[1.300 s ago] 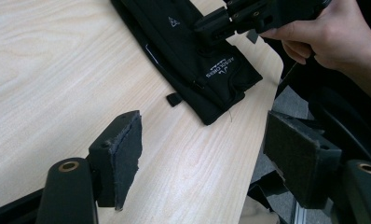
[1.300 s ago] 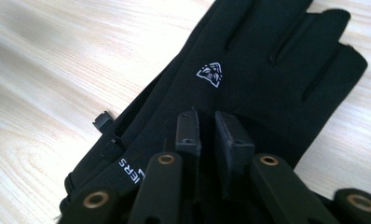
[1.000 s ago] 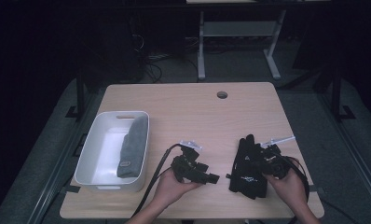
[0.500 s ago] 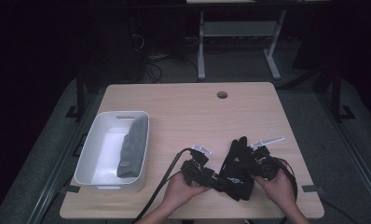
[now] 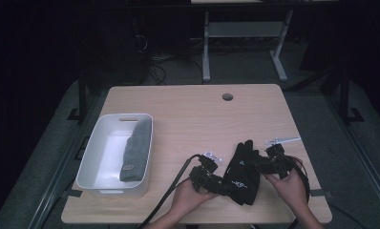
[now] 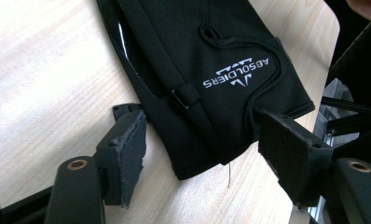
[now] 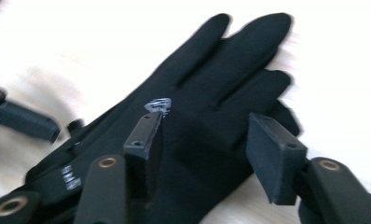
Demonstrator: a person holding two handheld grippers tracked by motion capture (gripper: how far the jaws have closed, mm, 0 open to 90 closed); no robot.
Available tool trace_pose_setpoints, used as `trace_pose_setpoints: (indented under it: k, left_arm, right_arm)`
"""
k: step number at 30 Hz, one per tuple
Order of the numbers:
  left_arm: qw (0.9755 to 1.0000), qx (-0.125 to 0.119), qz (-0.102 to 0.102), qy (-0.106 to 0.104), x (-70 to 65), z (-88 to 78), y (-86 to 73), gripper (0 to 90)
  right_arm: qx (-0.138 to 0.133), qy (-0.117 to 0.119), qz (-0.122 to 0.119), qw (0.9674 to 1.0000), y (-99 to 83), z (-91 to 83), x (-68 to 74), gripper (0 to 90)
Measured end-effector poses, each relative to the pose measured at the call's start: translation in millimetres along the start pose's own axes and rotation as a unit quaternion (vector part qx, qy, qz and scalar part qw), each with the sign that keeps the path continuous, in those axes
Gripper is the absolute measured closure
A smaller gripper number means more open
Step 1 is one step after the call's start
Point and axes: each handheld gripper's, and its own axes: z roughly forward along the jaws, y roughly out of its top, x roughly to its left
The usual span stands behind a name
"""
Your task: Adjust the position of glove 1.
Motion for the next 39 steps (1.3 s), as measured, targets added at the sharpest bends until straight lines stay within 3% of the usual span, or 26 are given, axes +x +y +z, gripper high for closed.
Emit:
trace_pose_setpoints:
  k: [4, 8, 11, 16, 21, 23, 25, 32, 39]
  left_arm:
    - [1.0, -0.003, -0.003, 0.003, -0.2, 4.6, -0.9, 36.0]
    - [0.9994, -0.003, 0.016, 0.03, -4.4, 5.6, -1.1, 42.8]
    - [0.9987, -0.003, 0.027, 0.042, -4.9, 5.8, -1.0, 51.0]
    - [0.9988, 0.001, 0.031, 0.037, -0.9, 6.9, 1.4, 65.5]
    - [0.9992, 0.005, 0.028, 0.028, 3.1, 7.4, 3.0, 74.8]
    - [0.9992, 0.006, 0.028, 0.026, 4.3, 7.0, 3.2, 75.8]
    - [0.9993, 0.006, 0.028, 0.024, 5.1, 6.6, 3.3, 76.7]
    - [0.9997, 0.002, 0.019, 0.017, 9.5, 4.5, 3.4, 79.4]
    - [0.9999, 0.001, 0.013, 0.01, 13.0, 3.9, 3.5, 80.0]
  right_arm:
    - [-0.003, -0.008, 0.015, 0.9999, 0.9, 3.5, -12.2, 43.3]
    - [0.002, -0.014, 0.018, 0.9998, 2.2, 10.1, -21.0, 43.6]
    - [0.005, -0.009, 0.035, 0.9993, 2.7, 14.4, -25.7, 43.3]
    - [0.007, 0.002, 0.054, 0.9985, 1.2, 19.1, -31.0, 46.2]
    - [0.007, 0.0, 0.048, 0.9988, 1.6, 19.6, -30.9, 47.4]
    - [-0.003, -0.005, 0.042, 0.9991, 3.0, 16.0, -32.0, 48.2]
    - [-0.009, -0.006, 0.052, 0.9986, 4.5, 12.8, -34.9, 46.8]
    - [0.008, -0.006, 0.059, 0.9982, 5.7, 18.1, -37.5, 44.0]
    - [0.006, 0.023, 0.077, 0.9968, 3.2, 21.4, -42.0, 55.5]
